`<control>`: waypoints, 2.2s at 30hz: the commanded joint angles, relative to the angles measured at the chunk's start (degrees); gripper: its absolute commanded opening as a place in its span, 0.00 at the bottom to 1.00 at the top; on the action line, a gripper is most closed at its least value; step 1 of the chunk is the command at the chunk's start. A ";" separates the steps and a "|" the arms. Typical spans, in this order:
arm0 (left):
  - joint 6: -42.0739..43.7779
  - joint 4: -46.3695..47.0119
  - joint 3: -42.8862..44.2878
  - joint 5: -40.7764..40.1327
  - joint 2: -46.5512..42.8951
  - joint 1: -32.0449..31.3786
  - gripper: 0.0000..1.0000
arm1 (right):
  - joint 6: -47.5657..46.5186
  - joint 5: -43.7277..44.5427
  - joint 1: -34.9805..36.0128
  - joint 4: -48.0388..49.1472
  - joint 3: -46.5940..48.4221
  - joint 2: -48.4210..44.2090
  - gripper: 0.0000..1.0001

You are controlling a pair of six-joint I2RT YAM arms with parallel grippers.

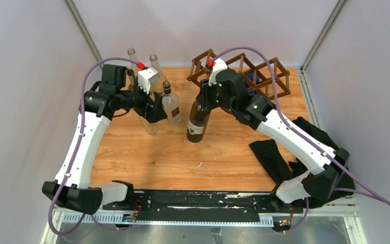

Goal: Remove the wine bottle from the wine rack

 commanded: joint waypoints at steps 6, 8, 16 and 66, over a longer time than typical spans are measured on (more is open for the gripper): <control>6.10 -11.62 8.63 -15.60 1.20 0.71 1.00 | -13.94 7.46 -0.18 10.99 11.47 11.91 0.00; 6.02 -11.56 9.59 -15.64 0.55 0.85 1.00 | -15.47 7.36 -0.40 12.48 12.77 14.16 0.00; 4.56 -10.76 9.81 -14.68 -1.05 1.11 1.00 | -16.92 7.43 -1.35 16.59 15.17 21.37 0.00; 4.21 -7.47 9.98 -13.23 -1.72 1.31 1.00 | -5.34 13.21 -10.83 -0.75 4.71 5.90 0.93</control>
